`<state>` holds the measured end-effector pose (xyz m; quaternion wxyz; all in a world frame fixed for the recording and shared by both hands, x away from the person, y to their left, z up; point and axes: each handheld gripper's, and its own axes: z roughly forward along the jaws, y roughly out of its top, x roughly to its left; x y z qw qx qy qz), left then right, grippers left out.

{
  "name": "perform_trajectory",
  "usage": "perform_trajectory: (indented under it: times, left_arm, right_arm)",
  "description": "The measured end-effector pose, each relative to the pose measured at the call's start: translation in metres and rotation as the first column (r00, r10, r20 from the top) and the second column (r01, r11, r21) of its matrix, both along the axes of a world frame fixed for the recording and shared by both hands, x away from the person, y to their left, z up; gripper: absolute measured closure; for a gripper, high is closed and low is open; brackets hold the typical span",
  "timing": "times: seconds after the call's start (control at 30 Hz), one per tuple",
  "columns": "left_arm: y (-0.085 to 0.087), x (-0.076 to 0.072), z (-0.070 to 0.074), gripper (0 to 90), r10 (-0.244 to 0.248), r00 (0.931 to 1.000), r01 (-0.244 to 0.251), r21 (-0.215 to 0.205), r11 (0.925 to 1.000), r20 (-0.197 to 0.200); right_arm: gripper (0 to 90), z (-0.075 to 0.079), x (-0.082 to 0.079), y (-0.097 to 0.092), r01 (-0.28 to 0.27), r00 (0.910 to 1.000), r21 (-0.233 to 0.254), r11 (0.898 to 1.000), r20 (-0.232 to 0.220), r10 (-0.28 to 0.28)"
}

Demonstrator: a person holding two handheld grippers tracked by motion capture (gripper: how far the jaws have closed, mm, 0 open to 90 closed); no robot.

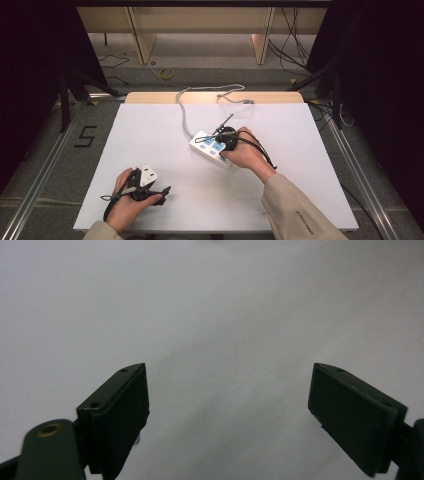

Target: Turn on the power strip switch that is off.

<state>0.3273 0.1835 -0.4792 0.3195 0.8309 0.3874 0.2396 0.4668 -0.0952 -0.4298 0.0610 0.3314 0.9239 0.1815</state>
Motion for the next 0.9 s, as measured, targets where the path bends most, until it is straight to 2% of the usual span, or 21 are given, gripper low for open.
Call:
perform_trajectory:
  times: [0.9]
  left_arm:
    - [-0.0019, 0.0003, -0.0007, 16.5, -0.008, 1.0000, 0.008, 0.002, 1.0000, -0.003]
  right_arm:
    - [90.0, -0.0032, 0.0005, 0.0034, -0.001, 1.0000, -0.030, 1.000, -0.005, 0.001]
